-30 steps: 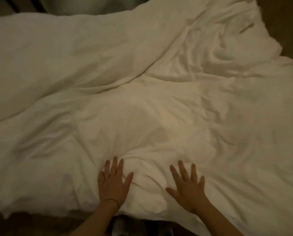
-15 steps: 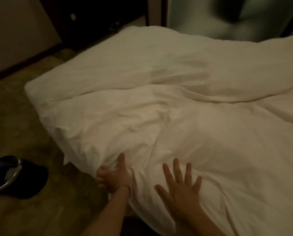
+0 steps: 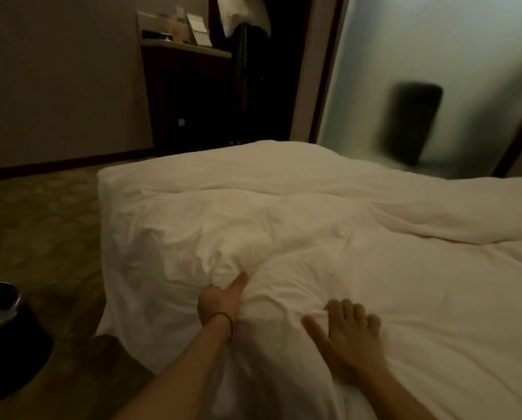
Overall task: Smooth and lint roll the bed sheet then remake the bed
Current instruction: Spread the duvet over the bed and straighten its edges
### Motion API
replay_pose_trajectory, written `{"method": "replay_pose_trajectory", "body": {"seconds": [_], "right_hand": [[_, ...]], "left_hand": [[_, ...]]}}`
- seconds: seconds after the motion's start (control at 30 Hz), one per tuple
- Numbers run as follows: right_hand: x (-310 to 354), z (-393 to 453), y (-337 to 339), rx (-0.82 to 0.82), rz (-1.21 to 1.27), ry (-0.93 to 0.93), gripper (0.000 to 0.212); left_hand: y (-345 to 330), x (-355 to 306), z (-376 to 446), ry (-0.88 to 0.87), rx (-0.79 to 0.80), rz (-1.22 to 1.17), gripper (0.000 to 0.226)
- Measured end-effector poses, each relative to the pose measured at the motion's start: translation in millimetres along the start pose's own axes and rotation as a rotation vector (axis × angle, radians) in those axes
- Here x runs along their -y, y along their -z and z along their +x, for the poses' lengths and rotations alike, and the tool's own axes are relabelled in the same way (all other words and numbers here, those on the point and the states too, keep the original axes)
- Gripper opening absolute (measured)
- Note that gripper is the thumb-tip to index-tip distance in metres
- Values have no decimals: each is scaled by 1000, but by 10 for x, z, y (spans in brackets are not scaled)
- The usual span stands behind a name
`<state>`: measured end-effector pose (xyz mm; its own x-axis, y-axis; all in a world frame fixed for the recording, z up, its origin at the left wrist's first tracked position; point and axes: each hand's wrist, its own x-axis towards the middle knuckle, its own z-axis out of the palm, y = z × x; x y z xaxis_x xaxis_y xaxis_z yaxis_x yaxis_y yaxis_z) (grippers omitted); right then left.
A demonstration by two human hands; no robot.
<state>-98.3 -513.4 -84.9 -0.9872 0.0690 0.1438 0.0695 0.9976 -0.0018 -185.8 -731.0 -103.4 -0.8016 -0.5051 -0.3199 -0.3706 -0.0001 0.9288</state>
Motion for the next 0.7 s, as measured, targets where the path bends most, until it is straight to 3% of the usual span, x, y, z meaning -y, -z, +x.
{"method": "replay_pose_trajectory", "body": {"seconds": [0.13, 0.23, 0.27, 0.37, 0.43, 0.53, 0.7], "right_hand": [[82, 20, 144, -127, 47, -75, 85], [125, -80, 174, -434, 174, -76, 75], [137, -100, 162, -466, 174, -73, 71], [208, -146, 6, -214, -11, -81, 64], [318, -111, -83, -148, -89, -32, 60], [545, 116, -112, -179, 54, 35, 57], [1043, 708, -153, -233, 171, 119, 90]], "left_hand": [[369, -132, 9, -145, -24, -219, 63], [540, -250, 123, -307, -88, -260, 57], [543, -268, 172, -339, -75, -223, 59], [471, -135, 217, -228, 74, -13, 78], [459, 34, 271, -146, 117, -24, 81], [499, 108, 443, -166, 49, -117, 74], [685, -235, 1041, -204, -33, -38, 93]]}}
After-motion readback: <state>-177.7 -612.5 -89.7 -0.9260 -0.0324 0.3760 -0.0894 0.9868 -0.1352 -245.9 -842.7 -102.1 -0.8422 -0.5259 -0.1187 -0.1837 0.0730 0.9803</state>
